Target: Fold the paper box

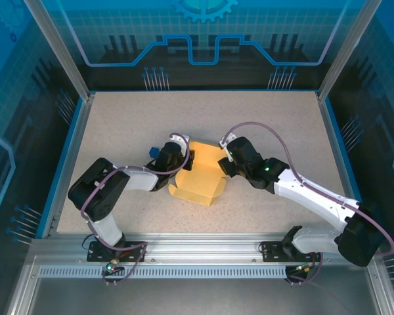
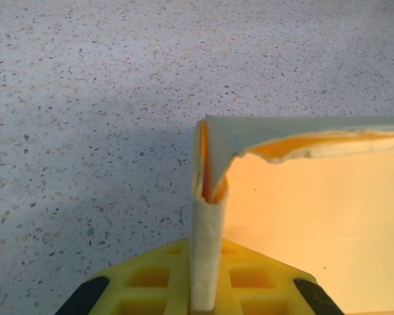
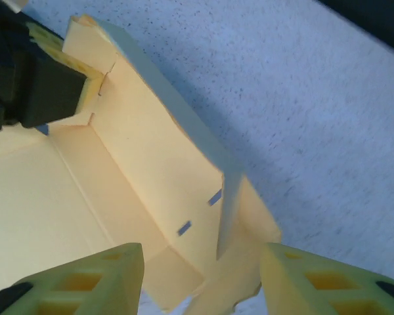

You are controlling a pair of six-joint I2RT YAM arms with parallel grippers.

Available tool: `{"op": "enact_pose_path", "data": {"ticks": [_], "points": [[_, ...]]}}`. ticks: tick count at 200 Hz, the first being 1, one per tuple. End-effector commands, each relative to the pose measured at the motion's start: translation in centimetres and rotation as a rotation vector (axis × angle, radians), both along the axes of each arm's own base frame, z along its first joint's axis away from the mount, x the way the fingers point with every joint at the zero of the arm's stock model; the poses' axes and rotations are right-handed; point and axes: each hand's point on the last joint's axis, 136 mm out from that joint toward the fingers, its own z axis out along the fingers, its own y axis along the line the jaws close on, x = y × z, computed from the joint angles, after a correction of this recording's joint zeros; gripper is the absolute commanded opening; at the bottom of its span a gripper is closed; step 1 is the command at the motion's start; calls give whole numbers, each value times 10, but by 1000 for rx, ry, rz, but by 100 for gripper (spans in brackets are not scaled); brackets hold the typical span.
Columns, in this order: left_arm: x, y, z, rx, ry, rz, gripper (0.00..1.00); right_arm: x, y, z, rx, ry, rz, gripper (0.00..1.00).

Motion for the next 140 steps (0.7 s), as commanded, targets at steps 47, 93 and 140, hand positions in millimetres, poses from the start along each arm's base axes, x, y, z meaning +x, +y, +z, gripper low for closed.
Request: {"op": "enact_pose_path", "data": {"ticks": [47, 93, 140], "points": [[-3, -4, 11, -6, 13, 43, 12, 17, 11, 4, 86, 100, -163, 57], [-2, -6, 12, -5, 14, 40, 12, 25, 10, -6, 40, 118, -211, 57], [-1, -7, 14, -7, 12, 40, 12, 26, 8, -23, 13, 153, -254, 57]]}}
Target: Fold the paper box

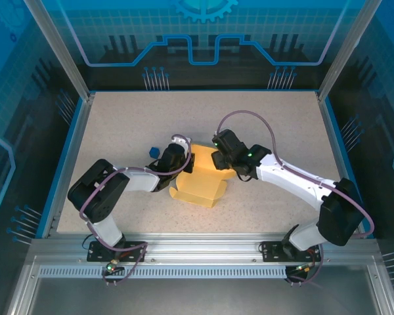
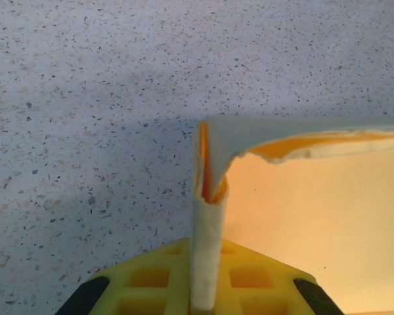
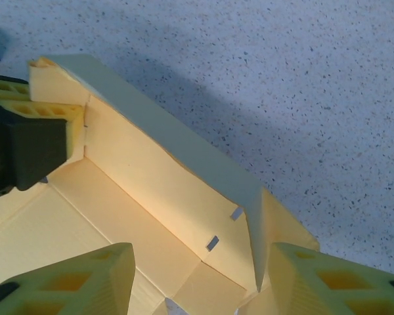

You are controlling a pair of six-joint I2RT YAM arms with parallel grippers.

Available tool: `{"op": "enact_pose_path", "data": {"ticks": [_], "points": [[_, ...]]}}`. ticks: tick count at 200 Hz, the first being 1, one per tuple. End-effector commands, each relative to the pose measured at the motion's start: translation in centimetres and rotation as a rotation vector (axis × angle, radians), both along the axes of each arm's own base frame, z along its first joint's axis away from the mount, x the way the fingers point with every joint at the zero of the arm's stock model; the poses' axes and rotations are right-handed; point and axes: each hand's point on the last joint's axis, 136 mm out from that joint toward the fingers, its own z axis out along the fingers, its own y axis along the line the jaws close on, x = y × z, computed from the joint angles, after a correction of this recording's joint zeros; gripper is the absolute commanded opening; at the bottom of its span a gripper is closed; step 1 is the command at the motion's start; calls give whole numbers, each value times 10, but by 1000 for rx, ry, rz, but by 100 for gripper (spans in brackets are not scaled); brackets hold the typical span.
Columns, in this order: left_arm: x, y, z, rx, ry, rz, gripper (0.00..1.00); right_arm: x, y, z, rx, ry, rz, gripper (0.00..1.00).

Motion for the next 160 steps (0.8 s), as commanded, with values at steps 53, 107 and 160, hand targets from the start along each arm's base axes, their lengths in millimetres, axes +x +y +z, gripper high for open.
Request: {"op": "enact_pose_path", "data": {"ticks": [53, 107, 160], "points": [[7, -8, 25, -47, -45, 13, 12, 2, -1, -14, -9, 35, -83, 56], [7, -7, 26, -50, -49, 17, 12, 0, 21, -21, 93, 67, -52, 55], [6, -7, 27, -54, -51, 17, 12, 3, 44, -19, 250, 68, -44, 54]]}}
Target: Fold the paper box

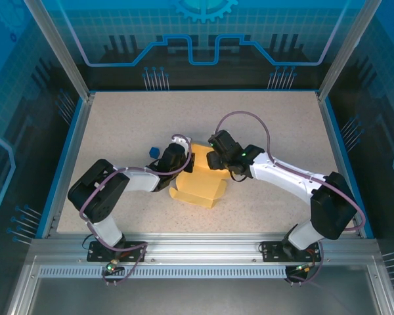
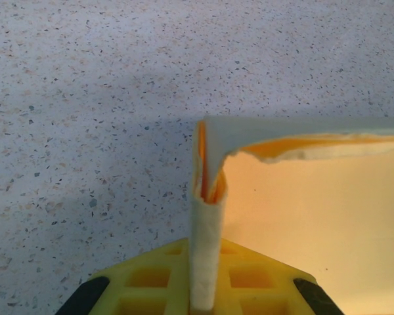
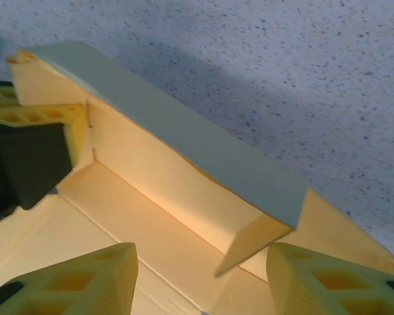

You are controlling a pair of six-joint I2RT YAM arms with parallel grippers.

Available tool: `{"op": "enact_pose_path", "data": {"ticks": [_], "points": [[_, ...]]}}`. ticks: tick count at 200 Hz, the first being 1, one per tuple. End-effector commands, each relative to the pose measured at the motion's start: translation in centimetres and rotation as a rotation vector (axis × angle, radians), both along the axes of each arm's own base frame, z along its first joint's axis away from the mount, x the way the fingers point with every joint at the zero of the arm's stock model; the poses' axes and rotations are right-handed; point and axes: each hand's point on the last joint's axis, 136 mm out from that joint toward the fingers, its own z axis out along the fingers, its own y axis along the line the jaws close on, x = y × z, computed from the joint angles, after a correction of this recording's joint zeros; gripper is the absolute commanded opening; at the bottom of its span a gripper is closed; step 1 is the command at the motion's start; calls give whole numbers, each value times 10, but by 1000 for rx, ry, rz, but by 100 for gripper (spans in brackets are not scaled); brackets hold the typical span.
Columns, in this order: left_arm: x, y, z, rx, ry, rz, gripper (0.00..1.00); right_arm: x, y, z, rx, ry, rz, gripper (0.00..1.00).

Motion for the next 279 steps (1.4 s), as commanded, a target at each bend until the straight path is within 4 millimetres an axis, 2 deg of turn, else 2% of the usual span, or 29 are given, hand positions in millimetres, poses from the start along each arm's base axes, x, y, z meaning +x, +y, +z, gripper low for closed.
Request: {"op": "enact_pose_path", "data": {"ticks": [1, 35, 64, 102, 135, 161, 279], "points": [[5, -6, 26, -56, -46, 12, 12, -1, 20, 1, 107, 4, 7, 54], [4, -5, 27, -55, -48, 12, 12, 4, 25, 7, 126, -18, 18, 54], [4, -4, 27, -51, -49, 19, 12, 2, 17, 7, 89, -19, 15, 54], [4, 0, 25, -42, -43, 40, 12, -21, -8, -7, -31, 16, -5, 54], [5, 1, 27, -45, -45, 47, 12, -43, -21, -22, -62, 66, -17, 56], [5, 1, 27, -44, -44, 47, 12, -52, -32, -32, -88, 92, -43, 57], [4, 1, 30, -52, -54, 42, 12, -49, -53, -49, -49, 130, -124, 60]]}}
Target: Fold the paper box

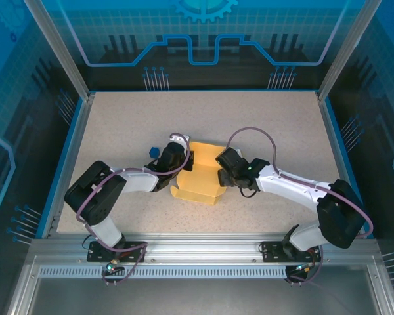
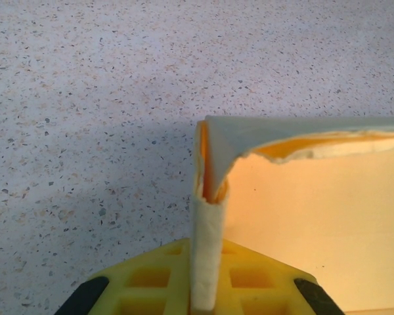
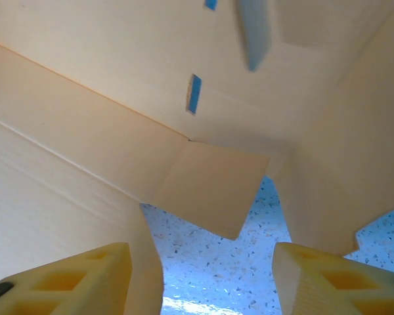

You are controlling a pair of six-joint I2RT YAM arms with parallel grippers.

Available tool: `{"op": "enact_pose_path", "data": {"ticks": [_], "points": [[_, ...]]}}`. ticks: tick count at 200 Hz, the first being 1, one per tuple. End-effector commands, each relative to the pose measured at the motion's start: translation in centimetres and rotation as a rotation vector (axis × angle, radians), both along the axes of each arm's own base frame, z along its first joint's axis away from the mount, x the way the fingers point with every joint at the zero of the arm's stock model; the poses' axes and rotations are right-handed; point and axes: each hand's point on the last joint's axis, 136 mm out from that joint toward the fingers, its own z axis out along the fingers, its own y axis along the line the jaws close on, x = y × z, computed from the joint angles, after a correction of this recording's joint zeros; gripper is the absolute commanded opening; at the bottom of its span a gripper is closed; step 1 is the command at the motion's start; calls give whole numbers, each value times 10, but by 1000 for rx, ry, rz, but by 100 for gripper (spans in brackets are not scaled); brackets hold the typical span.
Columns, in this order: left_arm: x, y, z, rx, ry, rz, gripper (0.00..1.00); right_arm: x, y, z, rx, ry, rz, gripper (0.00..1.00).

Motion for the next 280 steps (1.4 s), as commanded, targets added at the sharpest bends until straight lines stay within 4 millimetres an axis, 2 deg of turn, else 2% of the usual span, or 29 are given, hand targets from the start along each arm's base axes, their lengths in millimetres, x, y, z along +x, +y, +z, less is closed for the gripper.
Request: {"op": "enact_pose_path", "data": {"ticks": [1, 28, 32, 47, 116, 145, 148, 158, 210, 280], "points": [[2, -3, 18, -31, -36, 8, 12, 3, -4, 3, 43, -11, -39, 60], [2, -3, 18, -28, -37, 8, 12, 10, 8, 6, 125, -14, -32, 60], [2, -3, 18, -28, -38, 8, 12, 6, 5, -3, 122, 5, -33, 60], [2, -3, 18, -27, -37, 7, 12, 10, 10, -2, 163, 2, -28, 60], [3, -5, 20, -33, -37, 2, 12, 22, 31, 24, 260, -73, 26, 59], [3, -5, 19, -33, -37, 1, 12, 21, 38, 20, 258, -65, 57, 58], [3, -5, 20, -34, -37, 3, 12, 26, 43, 30, 273, -84, 61, 58], [3, -5, 19, -33, -36, 2, 12, 28, 46, 31, 276, -87, 69, 58], [2, -5, 17, -36, -31, 0, 12, 31, 64, 29, 269, -86, 104, 58], [2, -4, 16, -32, -31, 3, 12, 29, 77, 11, 245, -46, 133, 58]]}}
